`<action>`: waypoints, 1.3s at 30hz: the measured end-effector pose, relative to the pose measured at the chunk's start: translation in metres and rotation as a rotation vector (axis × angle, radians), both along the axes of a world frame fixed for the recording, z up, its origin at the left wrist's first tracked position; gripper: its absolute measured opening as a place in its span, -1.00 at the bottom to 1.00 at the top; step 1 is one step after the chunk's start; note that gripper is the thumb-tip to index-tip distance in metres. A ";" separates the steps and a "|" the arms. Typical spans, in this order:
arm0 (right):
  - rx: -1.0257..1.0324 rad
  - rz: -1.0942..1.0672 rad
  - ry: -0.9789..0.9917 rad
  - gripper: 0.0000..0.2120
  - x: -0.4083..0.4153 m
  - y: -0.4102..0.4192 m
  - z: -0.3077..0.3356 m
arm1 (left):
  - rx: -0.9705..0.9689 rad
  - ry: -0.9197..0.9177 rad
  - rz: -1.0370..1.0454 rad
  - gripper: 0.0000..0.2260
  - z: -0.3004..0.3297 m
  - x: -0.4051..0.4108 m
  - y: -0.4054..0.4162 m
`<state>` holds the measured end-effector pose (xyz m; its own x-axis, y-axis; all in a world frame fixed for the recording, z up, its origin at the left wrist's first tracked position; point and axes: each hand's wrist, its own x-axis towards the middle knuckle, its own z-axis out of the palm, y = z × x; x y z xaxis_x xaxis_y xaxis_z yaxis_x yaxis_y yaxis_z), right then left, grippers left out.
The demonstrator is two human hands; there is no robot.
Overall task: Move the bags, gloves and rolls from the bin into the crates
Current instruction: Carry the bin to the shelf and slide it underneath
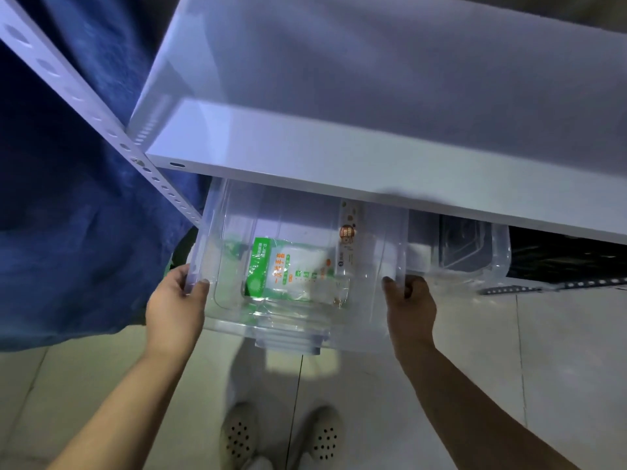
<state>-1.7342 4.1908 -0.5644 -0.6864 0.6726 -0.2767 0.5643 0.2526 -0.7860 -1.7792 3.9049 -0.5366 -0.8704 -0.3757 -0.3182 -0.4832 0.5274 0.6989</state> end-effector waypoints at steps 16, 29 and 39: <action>-0.486 -0.571 -0.034 -0.52 0.008 0.001 0.009 | -0.092 0.015 0.008 -0.71 0.006 0.008 0.012; -1.084 -0.878 0.029 -0.82 -0.026 0.025 0.068 | -0.097 0.403 -0.394 -0.59 0.046 0.037 0.095; -1.095 -0.787 -0.107 -0.90 0.012 -0.069 0.114 | 0.789 -0.237 -0.149 -0.52 0.083 0.003 0.151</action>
<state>-1.7225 4.1221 -0.4501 -0.1660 0.2759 -0.9467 0.3384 -0.8858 -0.3175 -1.7760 4.0559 -0.4534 -0.7701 0.1479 -0.6206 -0.6280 -0.0040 0.7782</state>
